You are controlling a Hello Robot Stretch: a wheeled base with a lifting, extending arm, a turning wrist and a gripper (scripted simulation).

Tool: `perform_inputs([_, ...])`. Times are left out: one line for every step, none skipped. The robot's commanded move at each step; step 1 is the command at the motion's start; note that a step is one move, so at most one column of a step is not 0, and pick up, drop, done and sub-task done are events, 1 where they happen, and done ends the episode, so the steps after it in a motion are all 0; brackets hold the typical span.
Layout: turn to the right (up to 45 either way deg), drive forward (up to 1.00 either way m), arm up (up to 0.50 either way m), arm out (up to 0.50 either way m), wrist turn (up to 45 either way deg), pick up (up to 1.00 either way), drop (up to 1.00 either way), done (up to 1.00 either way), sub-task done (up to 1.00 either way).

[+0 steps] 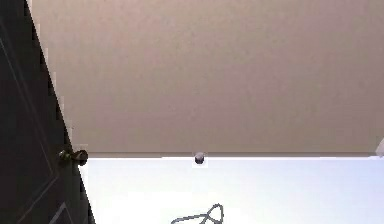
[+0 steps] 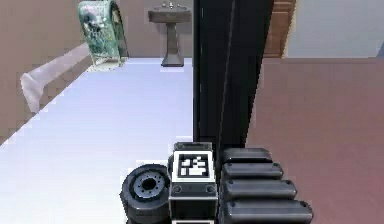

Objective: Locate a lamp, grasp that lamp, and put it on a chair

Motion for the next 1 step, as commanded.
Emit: perform_inputs([-33.0, 0.0, 0.0, 0.0, 0.0, 0.0, 0.0, 0.0, 0.0])
